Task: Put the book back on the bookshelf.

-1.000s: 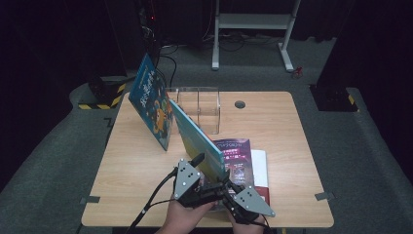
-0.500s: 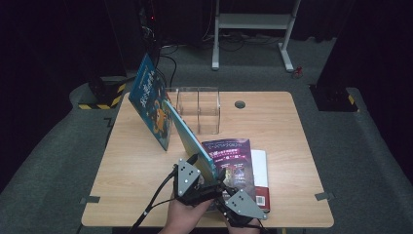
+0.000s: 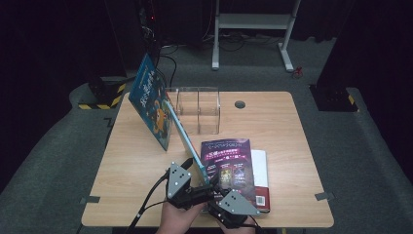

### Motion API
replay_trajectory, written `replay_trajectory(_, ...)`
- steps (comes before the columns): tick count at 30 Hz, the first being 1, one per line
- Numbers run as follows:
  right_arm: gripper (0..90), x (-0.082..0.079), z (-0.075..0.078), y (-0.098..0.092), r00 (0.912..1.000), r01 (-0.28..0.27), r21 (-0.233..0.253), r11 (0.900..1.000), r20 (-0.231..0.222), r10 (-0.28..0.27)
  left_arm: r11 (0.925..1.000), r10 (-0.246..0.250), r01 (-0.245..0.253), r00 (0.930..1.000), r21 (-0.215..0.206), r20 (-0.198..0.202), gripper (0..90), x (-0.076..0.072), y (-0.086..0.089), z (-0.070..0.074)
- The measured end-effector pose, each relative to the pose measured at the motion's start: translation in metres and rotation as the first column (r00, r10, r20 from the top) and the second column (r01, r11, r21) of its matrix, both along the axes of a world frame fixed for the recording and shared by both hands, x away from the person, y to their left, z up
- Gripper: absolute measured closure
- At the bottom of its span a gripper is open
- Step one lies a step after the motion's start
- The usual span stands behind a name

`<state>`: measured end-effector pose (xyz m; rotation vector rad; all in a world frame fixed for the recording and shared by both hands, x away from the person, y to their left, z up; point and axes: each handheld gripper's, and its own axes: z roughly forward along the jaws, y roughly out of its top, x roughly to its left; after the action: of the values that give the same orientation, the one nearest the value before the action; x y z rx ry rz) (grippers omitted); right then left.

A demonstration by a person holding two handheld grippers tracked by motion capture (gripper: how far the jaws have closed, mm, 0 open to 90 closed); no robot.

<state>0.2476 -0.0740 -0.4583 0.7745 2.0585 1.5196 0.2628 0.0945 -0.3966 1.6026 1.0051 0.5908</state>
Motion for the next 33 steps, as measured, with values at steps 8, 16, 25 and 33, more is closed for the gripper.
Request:
replay_trajectory(8,55.9,0.0,-0.008,0.013,0.9968,-0.067,-0.036,0.997,-0.047,0.065,0.9999,-0.015,0.015,0.9983,0.001,0.056,24.3,-0.012,0.004,-0.002)
replay_trajectory(16,55.8,0.001,-0.009,0.014,0.9943,-0.092,-0.026,0.995,-0.057,0.09,1.0,0.0,0.001,0.9969,-0.007,0.079,28.0,-0.018,0.01,-0.001)
replay_trajectory(25,54.9,0.002,-0.011,0.014,0.9893,-0.122,-0.014,0.992,-0.083,0.12,0.9999,0.013,-0.014,0.9951,0.009,0.098,30.7,-0.022,0.014,-0.001)
replay_trajectory(33,54.0,0.002,-0.012,0.015,0.9865,-0.138,-0.011,0.99,-0.091,0.136,0.9994,0.025,-0.027,0.9928,0.021,0.117,35.3,-0.024,0.017,-0.002)
